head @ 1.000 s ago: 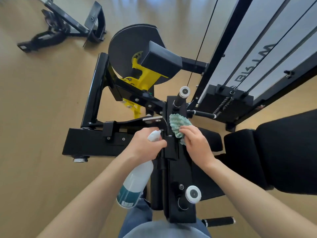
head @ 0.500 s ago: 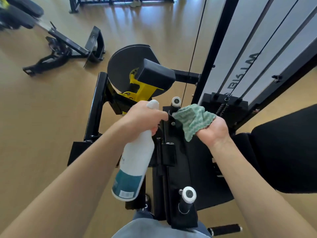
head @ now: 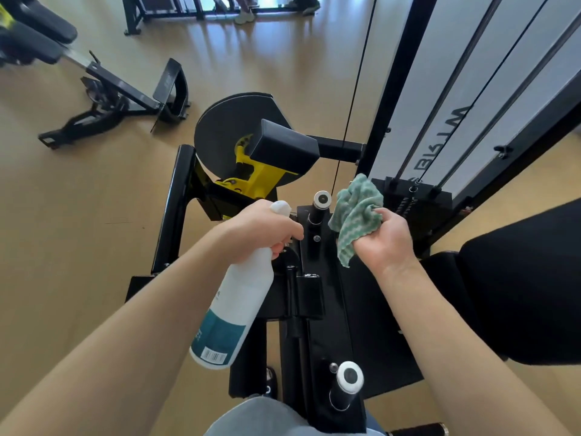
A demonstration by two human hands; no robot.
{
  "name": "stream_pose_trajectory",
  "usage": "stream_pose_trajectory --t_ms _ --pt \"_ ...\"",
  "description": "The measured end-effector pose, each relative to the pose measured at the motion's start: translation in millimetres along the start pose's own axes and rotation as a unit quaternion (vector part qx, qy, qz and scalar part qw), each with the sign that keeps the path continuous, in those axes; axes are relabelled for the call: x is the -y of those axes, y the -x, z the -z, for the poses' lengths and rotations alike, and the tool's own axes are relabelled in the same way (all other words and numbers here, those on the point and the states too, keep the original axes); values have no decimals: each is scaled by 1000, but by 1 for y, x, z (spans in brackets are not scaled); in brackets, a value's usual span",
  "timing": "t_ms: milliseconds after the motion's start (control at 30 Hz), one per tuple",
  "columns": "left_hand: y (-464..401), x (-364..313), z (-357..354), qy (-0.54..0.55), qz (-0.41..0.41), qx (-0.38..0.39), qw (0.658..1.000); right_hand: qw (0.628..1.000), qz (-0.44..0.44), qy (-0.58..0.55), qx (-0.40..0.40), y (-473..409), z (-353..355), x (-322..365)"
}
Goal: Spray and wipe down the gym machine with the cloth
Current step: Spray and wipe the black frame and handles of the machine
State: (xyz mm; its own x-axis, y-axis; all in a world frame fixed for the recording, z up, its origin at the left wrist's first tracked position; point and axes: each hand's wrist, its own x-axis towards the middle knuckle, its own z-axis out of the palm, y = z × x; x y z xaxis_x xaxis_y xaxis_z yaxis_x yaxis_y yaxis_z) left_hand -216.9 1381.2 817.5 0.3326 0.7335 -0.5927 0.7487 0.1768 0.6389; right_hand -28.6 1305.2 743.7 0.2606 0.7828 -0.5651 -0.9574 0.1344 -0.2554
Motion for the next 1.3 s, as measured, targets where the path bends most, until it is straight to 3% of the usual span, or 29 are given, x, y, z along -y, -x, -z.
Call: stream_pose_trajectory --t_ms 67,133,233,333,433,567,667,833,933,1067,1300 --pt "-3 -3 2 -20 -5 -3 1000 994 37 101 14 -4 -6 -10" --pt "-7 -8 8 -27 -9 3 1000 963 69 257 50 -6 -10 -22" --pt "-14 -17 20 -3 -15 35 999 867 109 475 103 -12 -6 -32" --pt "-25 -23 32 18 -20 53 998 774 154 603 120 -22 -5 -28" --pt "-38 -24 41 44 -11 54 997 736 137 649 135 -27 -9 -22" --pt "-46 -28 55 96 -11 83 992 729 103 655 171 -26 -7 -12" --pt "-42 -46 73 118 -92 112 982 705 133 673 181 -26 -7 -6" --pt "-28 -74 100 176 -221 51 958 617 226 732 182 -28 -4 -8" --pt "-31 -79 114 182 -301 -13 936 616 237 730 175 -34 -2 -10" --pt "-51 -66 98 163 -343 -125 917 640 230 717 156 -53 -5 -19" --pt "-99 6 23 122 -277 -179 936 706 267 651 75 -73 1 -51"
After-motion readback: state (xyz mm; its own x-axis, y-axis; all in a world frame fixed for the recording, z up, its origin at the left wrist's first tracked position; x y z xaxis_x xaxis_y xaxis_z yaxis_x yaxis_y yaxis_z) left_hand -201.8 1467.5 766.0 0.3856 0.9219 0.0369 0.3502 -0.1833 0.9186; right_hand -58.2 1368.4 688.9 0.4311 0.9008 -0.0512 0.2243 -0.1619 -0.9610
